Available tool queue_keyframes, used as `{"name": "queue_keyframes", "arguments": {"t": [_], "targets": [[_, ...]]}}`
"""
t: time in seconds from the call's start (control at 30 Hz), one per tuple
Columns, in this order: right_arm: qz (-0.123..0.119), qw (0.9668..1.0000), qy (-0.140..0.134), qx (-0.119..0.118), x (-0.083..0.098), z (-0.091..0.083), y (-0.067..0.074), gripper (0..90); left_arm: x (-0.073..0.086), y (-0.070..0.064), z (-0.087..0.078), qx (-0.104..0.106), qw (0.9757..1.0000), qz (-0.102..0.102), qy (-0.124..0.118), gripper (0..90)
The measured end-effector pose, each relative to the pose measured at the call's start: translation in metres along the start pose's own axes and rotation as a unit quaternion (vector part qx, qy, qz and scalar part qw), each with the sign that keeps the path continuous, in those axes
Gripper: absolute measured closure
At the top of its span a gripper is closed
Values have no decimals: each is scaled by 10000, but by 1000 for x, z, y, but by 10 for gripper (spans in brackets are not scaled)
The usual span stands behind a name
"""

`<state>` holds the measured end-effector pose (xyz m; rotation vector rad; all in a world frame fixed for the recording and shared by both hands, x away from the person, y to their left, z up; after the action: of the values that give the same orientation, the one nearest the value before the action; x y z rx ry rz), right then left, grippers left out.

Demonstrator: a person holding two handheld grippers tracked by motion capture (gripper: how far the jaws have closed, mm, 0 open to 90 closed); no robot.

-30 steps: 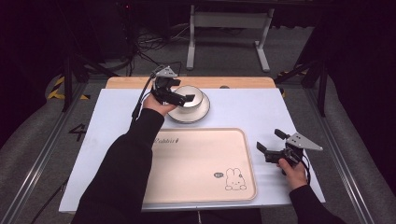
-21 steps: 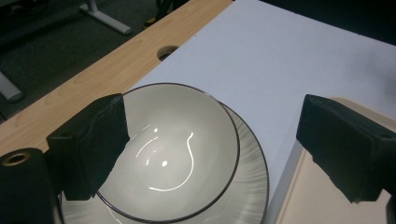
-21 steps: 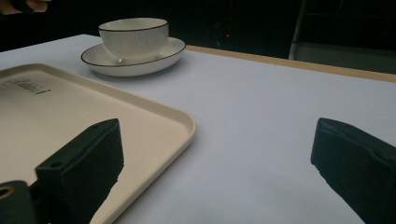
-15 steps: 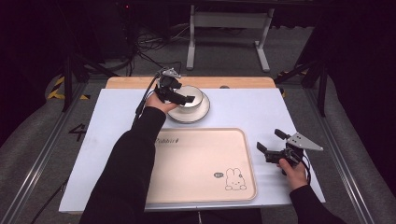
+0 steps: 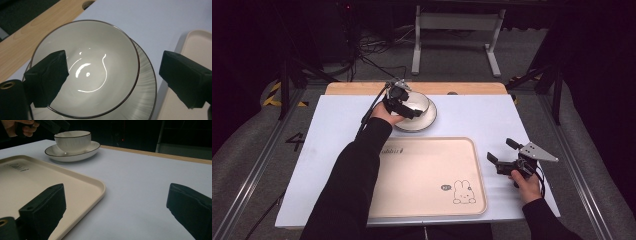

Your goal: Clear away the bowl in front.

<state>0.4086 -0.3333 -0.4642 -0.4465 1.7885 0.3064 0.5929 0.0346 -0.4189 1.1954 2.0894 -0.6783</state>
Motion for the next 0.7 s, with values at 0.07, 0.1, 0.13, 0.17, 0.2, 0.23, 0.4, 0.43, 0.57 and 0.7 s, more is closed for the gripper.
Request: {"name": "queue_keyframes", "arguments": {"t": [0.07, 0.1, 0.13, 0.17, 0.2, 0.23, 0.4, 0.43, 0.57, 0.7], "targets": [[5, 10000, -8, -5, 0, 0, 0, 29, 1, 0, 3, -37, 9999, 55, 95, 126], [6, 10000, -10, -8, 0, 0, 0, 29, 2, -1, 5, -108, 9995, 161, 237, 149], [6, 10000, -10, -8, 0, 0, 0, 29, 2, -1, 5, -108, 9995, 161, 237, 161], [7, 10000, -8, -16, 0, 0, 0, 29, 2, -2, 7, -143, 9994, 177, 267, 161], [11, 10000, -13, -22, 0, 0, 0, 29, 3, -3, 9, -157, 9991, 208, 322, 175], [11, 10000, -13, -22, 0, 0, 0, 29, 3, -3, 9, -157, 9991, 208, 322, 189], [4, 10000, -23, -20, 0, 0, 0, 29, 3, -6, 14, -155, 9985, 274, 452, 256], [6, 10000, -24, -21, 0, 0, 0, 29, 3, -6, 15, -189, 9983, 291, 476, 277], [4, 10000, -22, -22, 0, 0, 0, 29, 5, -6, 20, -150, 9984, 100, 539, 380], [14, 10000, -28, -29, 0, 0, 0, 28, 6, -7, 24, -209, 9976, 175, 633, 485]]}}
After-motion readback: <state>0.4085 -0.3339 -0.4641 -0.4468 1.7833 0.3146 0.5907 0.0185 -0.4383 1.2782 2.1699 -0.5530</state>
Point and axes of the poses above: each handheld gripper's, and its own axes: z roughly forward along the jaws, x roughly out of its underside, y roughly to its left, the point moved 4 cm from there along z, roughly forward along the jaws, and after that the axes turned 7 degrees about x, right-handed, at the moved point
